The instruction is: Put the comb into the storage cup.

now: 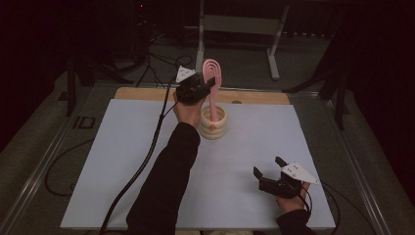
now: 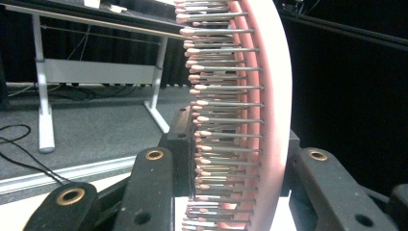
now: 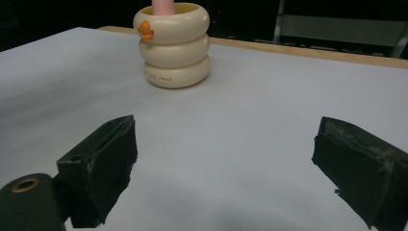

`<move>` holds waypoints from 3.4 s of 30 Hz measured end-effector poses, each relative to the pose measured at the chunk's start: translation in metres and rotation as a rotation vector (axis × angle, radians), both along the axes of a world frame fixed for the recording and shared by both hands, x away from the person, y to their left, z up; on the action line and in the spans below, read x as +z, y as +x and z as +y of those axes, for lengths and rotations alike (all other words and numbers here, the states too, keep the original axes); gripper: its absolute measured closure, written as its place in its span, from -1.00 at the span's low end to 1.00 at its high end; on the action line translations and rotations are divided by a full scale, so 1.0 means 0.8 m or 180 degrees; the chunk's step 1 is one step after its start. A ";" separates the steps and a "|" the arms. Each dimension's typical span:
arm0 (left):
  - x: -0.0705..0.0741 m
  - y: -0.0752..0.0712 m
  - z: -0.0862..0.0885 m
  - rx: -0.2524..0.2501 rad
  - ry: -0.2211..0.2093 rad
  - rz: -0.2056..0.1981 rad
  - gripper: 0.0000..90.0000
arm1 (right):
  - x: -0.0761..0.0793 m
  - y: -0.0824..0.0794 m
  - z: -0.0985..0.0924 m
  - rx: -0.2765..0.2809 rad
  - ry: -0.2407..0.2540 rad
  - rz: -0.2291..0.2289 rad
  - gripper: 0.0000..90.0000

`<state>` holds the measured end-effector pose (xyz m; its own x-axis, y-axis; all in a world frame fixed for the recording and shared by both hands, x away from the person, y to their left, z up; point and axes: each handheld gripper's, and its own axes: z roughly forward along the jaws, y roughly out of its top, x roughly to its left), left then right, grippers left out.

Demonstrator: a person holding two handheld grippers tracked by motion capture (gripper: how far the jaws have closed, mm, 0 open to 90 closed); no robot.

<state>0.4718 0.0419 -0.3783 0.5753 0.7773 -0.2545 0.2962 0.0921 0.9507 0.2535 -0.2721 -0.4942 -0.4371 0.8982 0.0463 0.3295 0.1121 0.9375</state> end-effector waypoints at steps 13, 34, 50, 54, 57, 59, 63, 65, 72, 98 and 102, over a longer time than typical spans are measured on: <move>-0.005 -0.001 -0.006 -0.0006 0.0004 0.0005 0.44 | 0.000 0.000 0.000 0.0002 0.0000 0.0002 -0.83; -0.018 -0.002 -0.016 -0.0025 0.0004 0.0048 0.44 | -0.001 0.000 0.000 0.0009 -0.0009 0.0000 -0.83; -0.024 -0.003 -0.020 -0.0019 -0.0015 0.0062 0.44 | -0.001 0.000 0.001 0.0013 -0.0006 0.0009 -0.83; -0.024 -0.003 -0.019 -0.0022 0.0002 0.0062 0.44 | -0.001 0.000 0.001 0.0011 -0.0003 0.0008 -0.83; -0.024 -0.003 -0.019 -0.0021 0.0023 0.0058 0.44 | -0.001 0.000 0.001 0.0008 -0.0004 0.0008 -0.83; -0.025 -0.003 -0.019 -0.0016 0.0035 0.0059 0.44 | -0.001 0.000 0.001 0.0009 -0.0004 0.0008 -0.83; -0.028 -0.004 -0.021 -0.0024 0.0041 0.0072 0.44 | -0.001 0.000 0.001 0.0011 -0.0006 0.0006 -0.83; -0.029 -0.004 -0.021 -0.0022 0.0036 0.0075 0.44 | -0.001 0.000 0.001 0.0009 -0.0010 0.0004 -0.83; -0.036 -0.005 -0.024 -0.0015 0.0016 0.0108 0.44 | -0.001 0.000 0.000 0.0009 -0.0006 0.0008 -0.83; -0.052 -0.011 -0.026 0.0018 -0.0021 0.0176 0.43 | -0.001 0.000 0.002 0.0008 -0.0014 0.0008 -0.83; -0.052 -0.011 -0.026 0.0018 -0.0021 0.0176 0.43 | -0.001 0.000 0.002 0.0008 -0.0013 0.0011 -0.83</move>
<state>0.4632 0.0213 -0.4199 0.5559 0.7787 -0.2908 0.3476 0.1000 0.9323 0.2537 -0.2704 -0.4949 -0.4392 0.8973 0.0441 0.3325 0.1168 0.9358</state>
